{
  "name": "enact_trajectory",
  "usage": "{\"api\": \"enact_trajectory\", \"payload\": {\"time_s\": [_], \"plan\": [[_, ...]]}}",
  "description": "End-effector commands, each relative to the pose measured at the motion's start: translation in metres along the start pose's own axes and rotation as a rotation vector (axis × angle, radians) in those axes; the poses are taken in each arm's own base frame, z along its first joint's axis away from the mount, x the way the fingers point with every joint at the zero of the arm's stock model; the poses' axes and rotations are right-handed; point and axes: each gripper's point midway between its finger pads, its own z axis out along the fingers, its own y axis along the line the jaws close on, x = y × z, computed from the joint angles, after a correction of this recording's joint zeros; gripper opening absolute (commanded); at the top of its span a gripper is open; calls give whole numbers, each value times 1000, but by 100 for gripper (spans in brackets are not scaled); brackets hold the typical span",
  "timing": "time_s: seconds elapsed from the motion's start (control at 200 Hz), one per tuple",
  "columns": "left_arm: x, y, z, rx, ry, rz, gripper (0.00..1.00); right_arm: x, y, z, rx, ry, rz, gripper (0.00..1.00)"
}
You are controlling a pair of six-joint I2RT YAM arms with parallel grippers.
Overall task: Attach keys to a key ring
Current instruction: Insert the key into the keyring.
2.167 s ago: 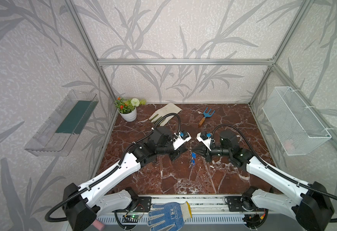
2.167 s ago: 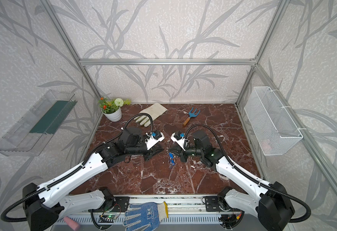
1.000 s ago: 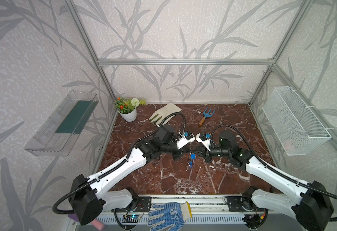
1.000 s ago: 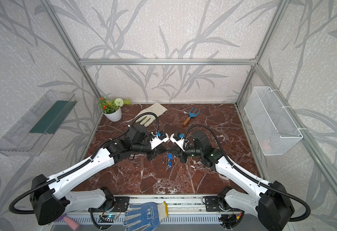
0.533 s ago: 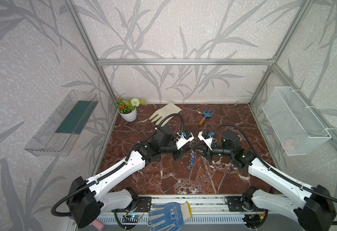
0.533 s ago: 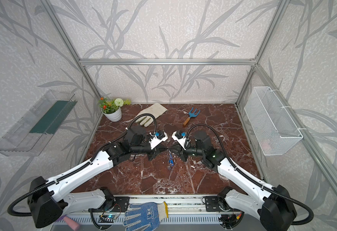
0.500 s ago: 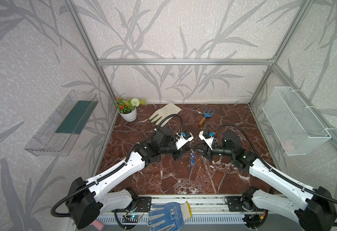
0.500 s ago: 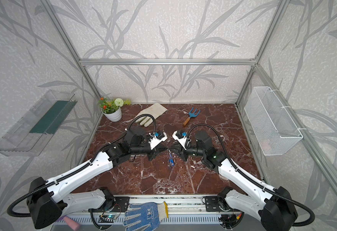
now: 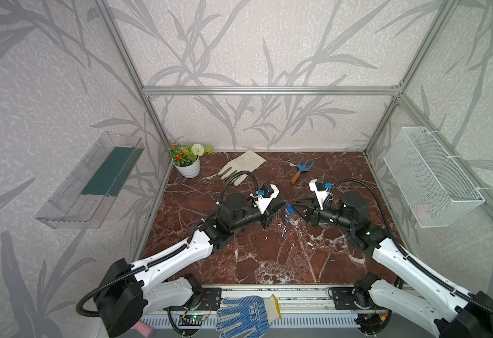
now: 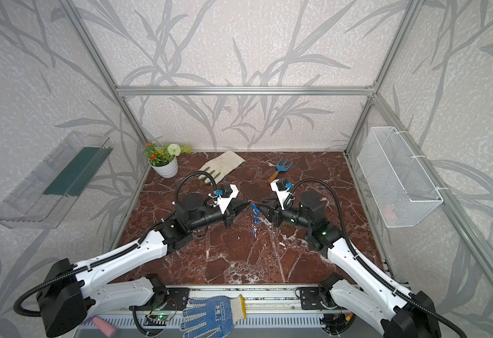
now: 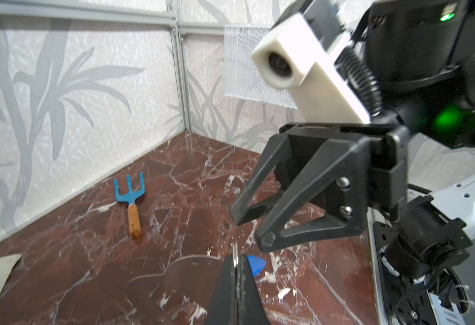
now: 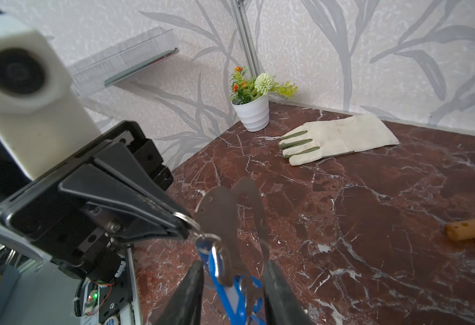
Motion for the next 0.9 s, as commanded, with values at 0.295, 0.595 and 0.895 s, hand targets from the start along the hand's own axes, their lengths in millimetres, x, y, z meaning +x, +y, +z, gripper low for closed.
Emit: {"api": "enact_trajectory", "payload": {"time_s": [0.295, 0.595, 0.895], "plan": [[-58, -10, -16, 36, -376, 9, 0, -44, 21, -10, -196, -141, 182, 32], [-61, -14, -15, 65, -380, -7, 0, -45, 27, -3, -278, -130, 242, 32], [-64, -15, -14, 77, -384, -22, 0, -39, 29, 0, -309, -96, 253, 31]]}}
